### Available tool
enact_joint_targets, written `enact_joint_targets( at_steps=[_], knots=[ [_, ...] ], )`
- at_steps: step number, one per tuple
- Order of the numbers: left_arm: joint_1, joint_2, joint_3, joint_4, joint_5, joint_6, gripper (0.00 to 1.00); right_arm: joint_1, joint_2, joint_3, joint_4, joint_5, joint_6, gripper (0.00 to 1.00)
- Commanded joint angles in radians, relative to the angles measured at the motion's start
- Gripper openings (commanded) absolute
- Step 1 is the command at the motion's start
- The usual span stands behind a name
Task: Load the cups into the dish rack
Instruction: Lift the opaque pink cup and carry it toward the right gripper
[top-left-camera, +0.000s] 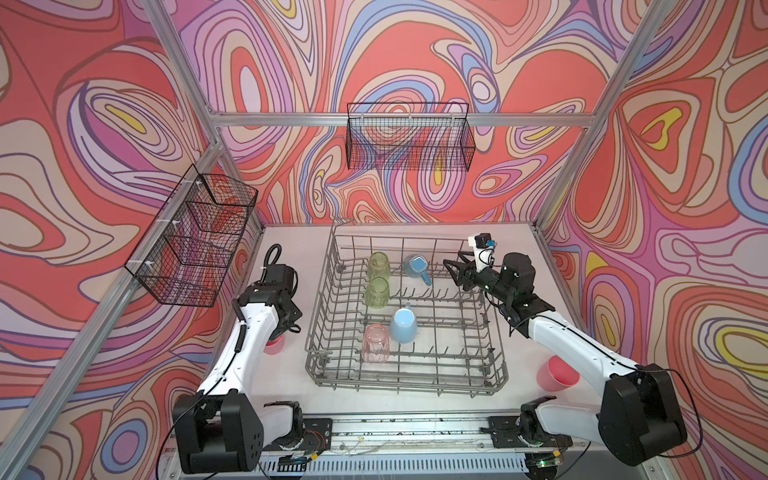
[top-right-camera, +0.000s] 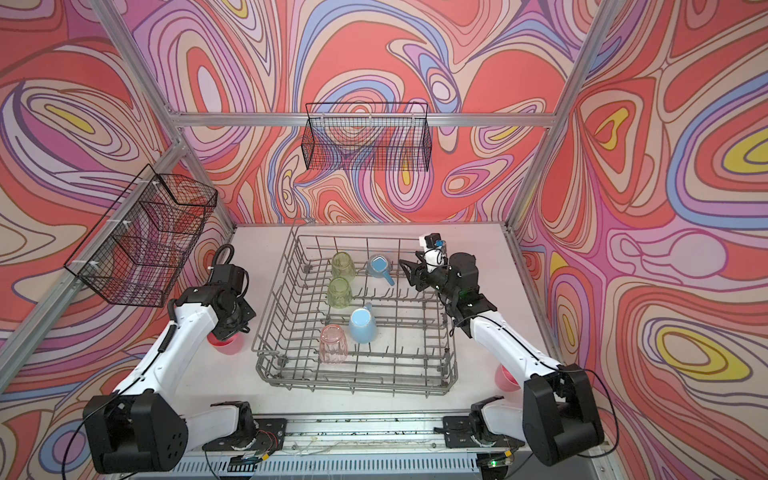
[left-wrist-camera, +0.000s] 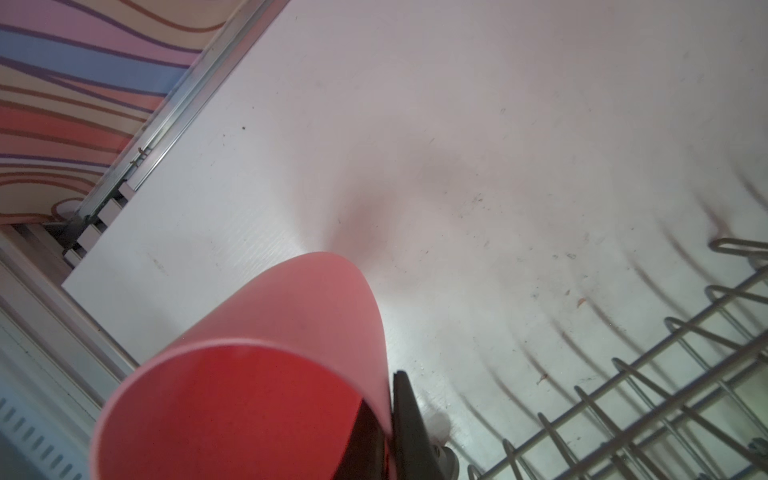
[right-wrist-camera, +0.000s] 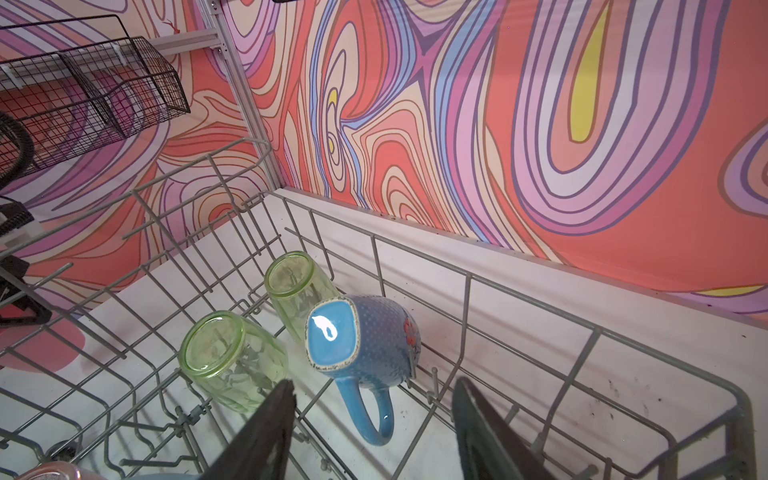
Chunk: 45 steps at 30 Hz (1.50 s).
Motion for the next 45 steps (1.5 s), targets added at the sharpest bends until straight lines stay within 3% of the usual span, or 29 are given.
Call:
enact_joint_targets(
  at_steps=[1,14,21,26,29,33,35,40,45],
  knots=[
    [-0.014,0.020,0.069,0.014,-0.027,0.078,0.00,0.005,0.005,0.002,0.011,-0.007,-0.002,0.62],
    [-0.088,0.134,0.402,0.072,0.028,0.317,0.00,0.004,0.035,0.045,-0.016,0.002,0.005,0.62],
    [-0.187,0.160,0.617,0.137,-0.004,0.420,0.00,0.005,0.036,0.094,-0.072,0.029,0.052,0.62],
    [-0.265,0.159,0.723,0.189,0.044,0.521,0.00,0.004,0.040,0.142,-0.109,0.027,0.101,0.62],
    [-0.275,0.122,0.736,0.249,0.175,0.529,0.00,0.005,0.056,0.181,-0.124,0.043,0.142,0.63],
    [-0.294,0.080,0.688,0.371,0.466,0.512,0.00,0.005,0.118,0.264,-0.180,0.069,0.234,0.63],
    [-0.315,0.081,0.669,0.411,0.559,0.507,0.00,0.005,0.143,0.313,-0.224,0.068,0.267,0.62],
    [-0.317,0.067,0.544,0.607,0.845,0.401,0.00,0.005,0.161,0.387,-0.263,0.041,0.377,0.63],
    [-0.317,0.066,0.439,0.808,0.954,0.320,0.00,-0.007,0.185,0.456,-0.274,-0.053,0.514,0.62]
  ],
)
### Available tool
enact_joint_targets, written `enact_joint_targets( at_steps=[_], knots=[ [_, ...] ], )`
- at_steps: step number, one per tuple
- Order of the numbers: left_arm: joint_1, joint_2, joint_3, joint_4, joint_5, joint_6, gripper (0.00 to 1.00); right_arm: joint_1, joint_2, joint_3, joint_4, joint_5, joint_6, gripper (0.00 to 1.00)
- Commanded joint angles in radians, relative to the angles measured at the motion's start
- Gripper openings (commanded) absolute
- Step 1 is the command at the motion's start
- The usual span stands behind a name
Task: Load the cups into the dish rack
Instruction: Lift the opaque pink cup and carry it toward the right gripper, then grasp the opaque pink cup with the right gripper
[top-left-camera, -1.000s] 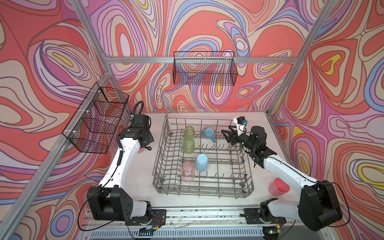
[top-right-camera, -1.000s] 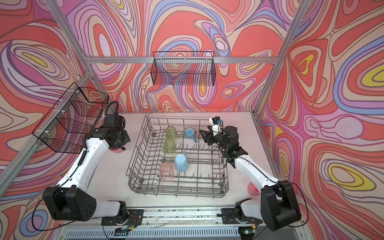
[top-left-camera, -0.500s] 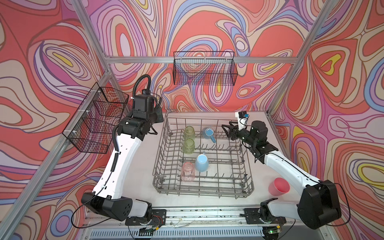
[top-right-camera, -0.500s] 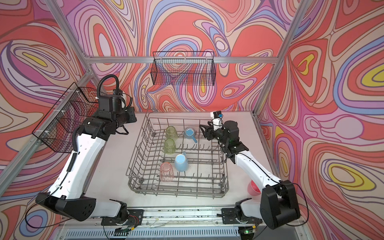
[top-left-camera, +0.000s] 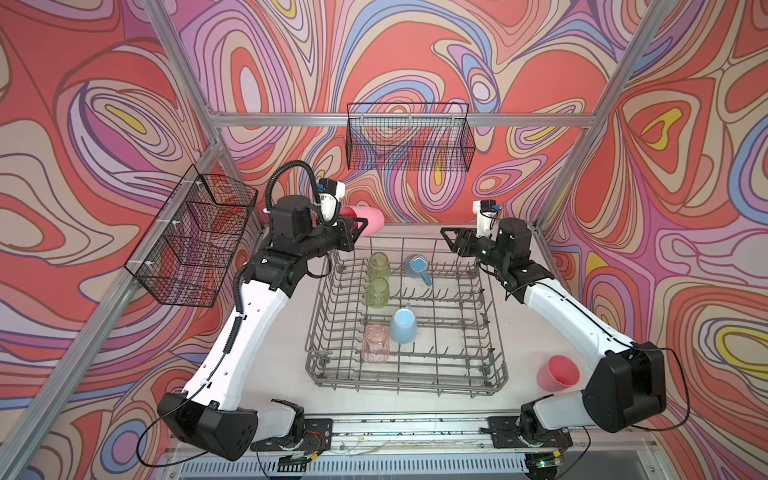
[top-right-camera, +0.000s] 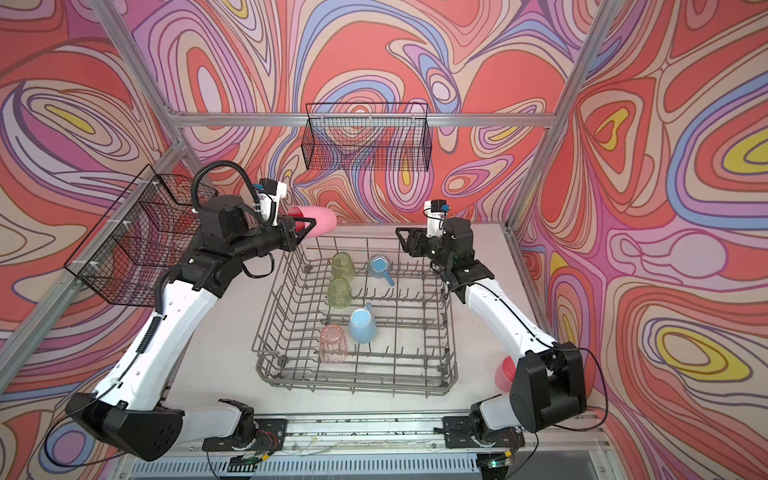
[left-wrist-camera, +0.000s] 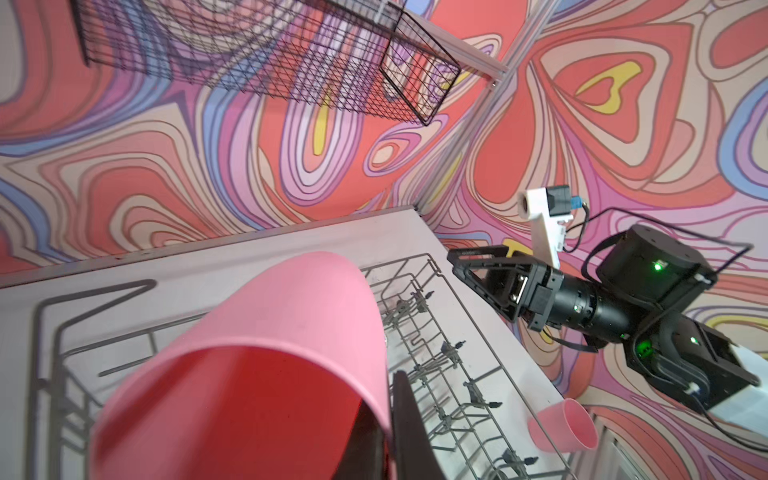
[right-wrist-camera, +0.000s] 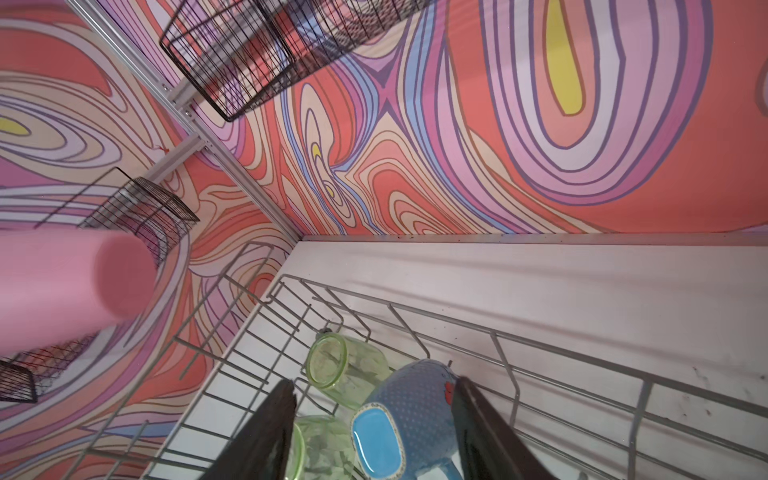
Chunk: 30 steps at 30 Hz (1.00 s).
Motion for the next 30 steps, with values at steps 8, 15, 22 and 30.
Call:
enact_joint_targets(
  at_steps=[8,15,22,30],
  knots=[
    [0.003,0.063,-0.121,0.515,0.253,-0.212,0.00,-0.112,0.084,0.061,0.220,-0.320,0.502,0.61],
    [0.003,0.177,-0.122,0.744,0.335,-0.350,0.00,-0.130,0.108,0.069,0.326,-0.408,0.610,0.62],
    [0.000,0.273,-0.100,0.951,0.382,-0.491,0.00,-0.134,0.130,0.077,0.380,-0.454,0.648,0.65],
    [-0.025,0.330,-0.066,0.997,0.410,-0.523,0.00,-0.134,0.172,0.094,0.511,-0.530,0.708,0.76]
  ],
)
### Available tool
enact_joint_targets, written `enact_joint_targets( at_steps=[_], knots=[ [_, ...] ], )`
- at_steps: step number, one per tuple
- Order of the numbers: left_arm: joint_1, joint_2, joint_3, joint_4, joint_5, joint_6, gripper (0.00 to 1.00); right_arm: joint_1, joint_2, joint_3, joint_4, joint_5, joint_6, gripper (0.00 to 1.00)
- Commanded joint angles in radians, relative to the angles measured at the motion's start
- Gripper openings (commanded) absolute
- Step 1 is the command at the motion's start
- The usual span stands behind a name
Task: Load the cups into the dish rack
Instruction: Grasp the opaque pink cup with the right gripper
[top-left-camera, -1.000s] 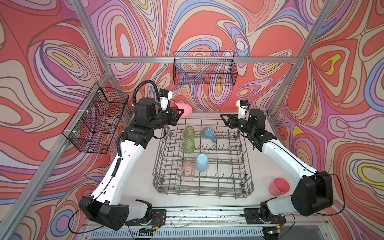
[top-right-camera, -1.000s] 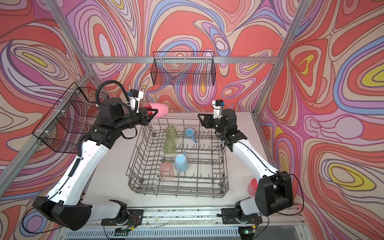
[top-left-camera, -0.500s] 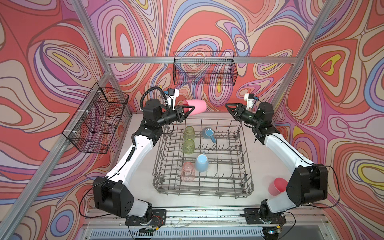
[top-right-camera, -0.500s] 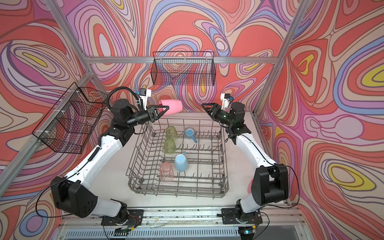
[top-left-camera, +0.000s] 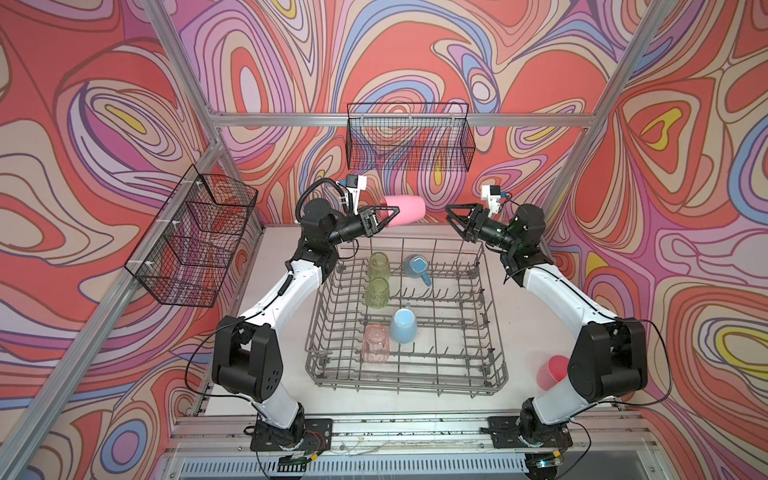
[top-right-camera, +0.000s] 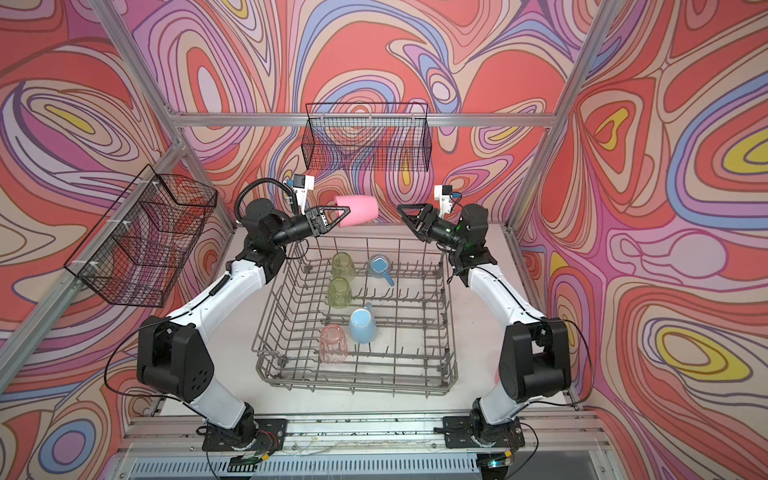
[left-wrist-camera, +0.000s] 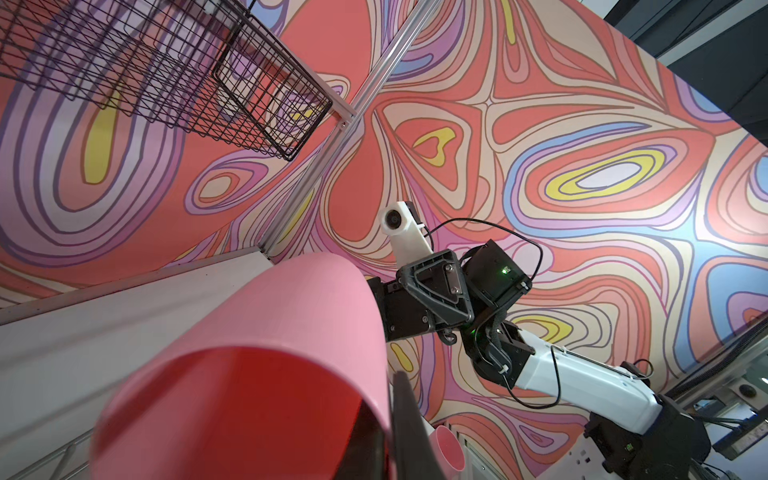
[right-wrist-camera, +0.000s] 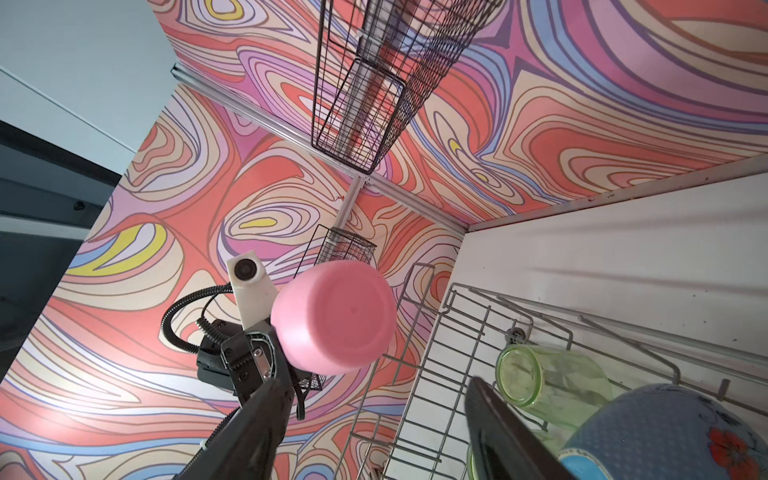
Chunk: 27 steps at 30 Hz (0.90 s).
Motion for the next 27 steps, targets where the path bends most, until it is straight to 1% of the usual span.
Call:
enact_joint_targets(
  at_steps=[1,7,10,17,22,27],
  knots=[
    [-0.016,0.014,0.042,0.097,0.040,-0.033,0.00,-0.003,0.011,0.032,0.103,-0.056,0.033,0.77],
    [-0.034,0.056,0.065,0.143,0.054,-0.070,0.00,-0.002,0.044,0.062,0.169,-0.086,0.059,0.83],
    [-0.046,0.080,0.084,0.168,0.060,-0.090,0.00,0.000,0.057,0.071,0.173,-0.087,0.058,0.86],
    [-0.062,0.119,0.119,0.189,0.074,-0.108,0.00,0.019,0.088,0.093,0.182,-0.118,0.051,0.87],
    [-0.071,0.136,0.136,0.193,0.091,-0.115,0.00,0.028,0.101,0.115,0.135,-0.138,0.009,0.88],
    [-0.078,0.161,0.160,0.173,0.120,-0.113,0.00,0.034,0.113,0.141,0.113,-0.165,-0.006,0.88]
  ],
)
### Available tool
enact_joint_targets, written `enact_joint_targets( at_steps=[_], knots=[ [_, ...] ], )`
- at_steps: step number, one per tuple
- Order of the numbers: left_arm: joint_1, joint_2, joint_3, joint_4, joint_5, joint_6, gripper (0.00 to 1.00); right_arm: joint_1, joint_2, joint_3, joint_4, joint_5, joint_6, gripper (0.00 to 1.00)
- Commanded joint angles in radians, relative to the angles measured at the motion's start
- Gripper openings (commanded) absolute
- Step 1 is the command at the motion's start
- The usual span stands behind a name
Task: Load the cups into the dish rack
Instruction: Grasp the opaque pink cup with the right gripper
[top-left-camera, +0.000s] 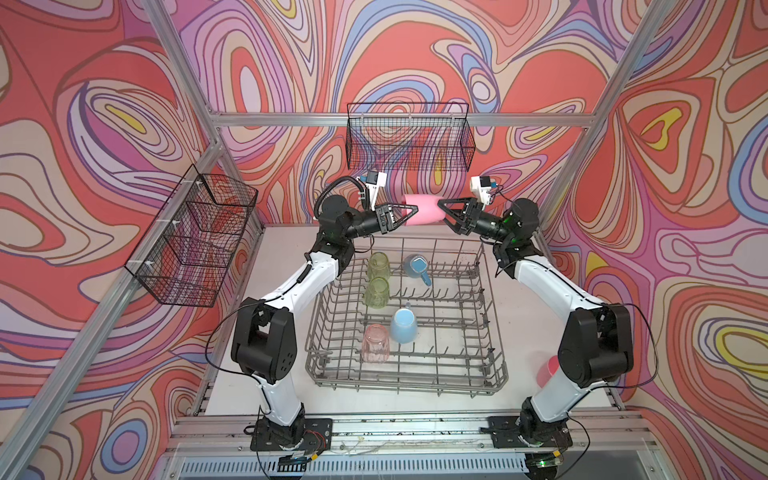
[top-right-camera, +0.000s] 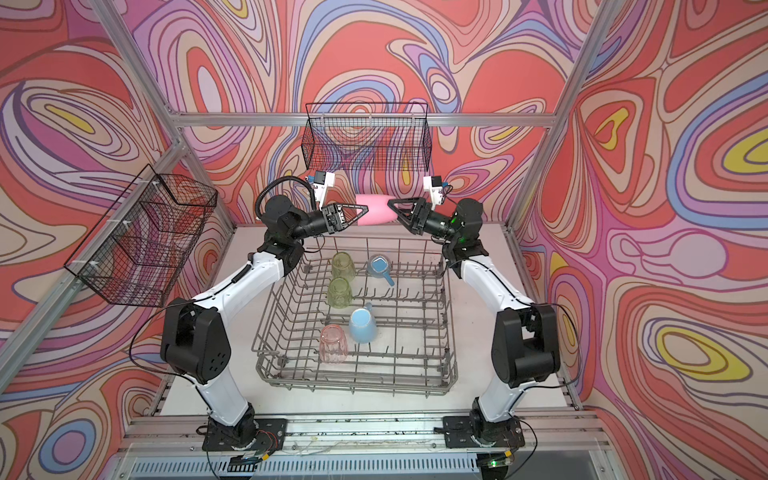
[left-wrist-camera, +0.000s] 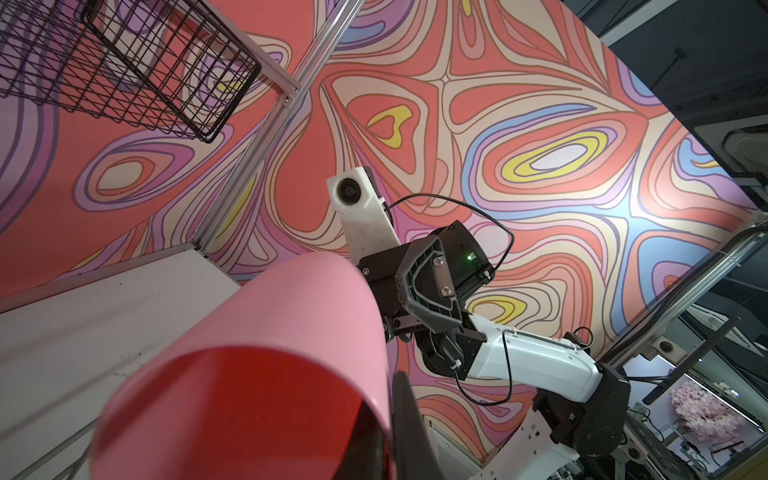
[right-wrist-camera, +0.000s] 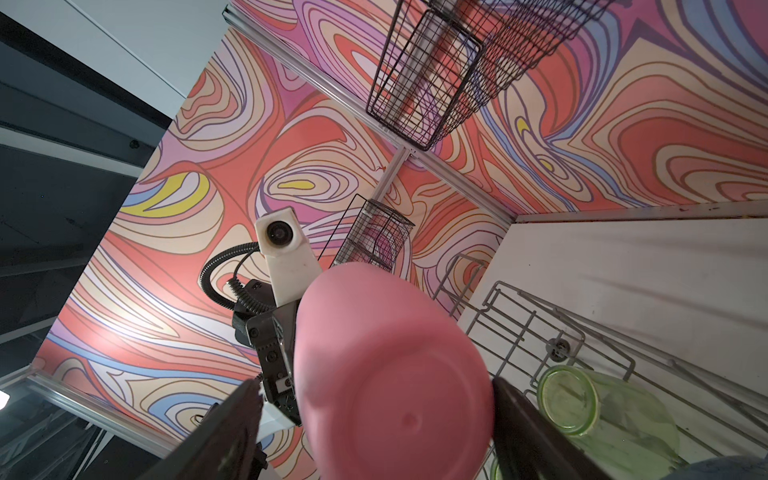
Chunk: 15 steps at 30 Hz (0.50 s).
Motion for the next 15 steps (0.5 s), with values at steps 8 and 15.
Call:
enact_joint_targets(
  at_steps=[8,15],
  knots=[
    [-0.014,0.052,0.075,0.033,0.098,-0.015,0.00,0.008,-0.010,0.080,-0.261,-0.056,-0.236,0.87],
    [-0.017,0.072,0.096,0.047,0.133,-0.032,0.00,0.009,-0.005,0.102,-0.314,-0.069,-0.297,0.86]
  ],
)
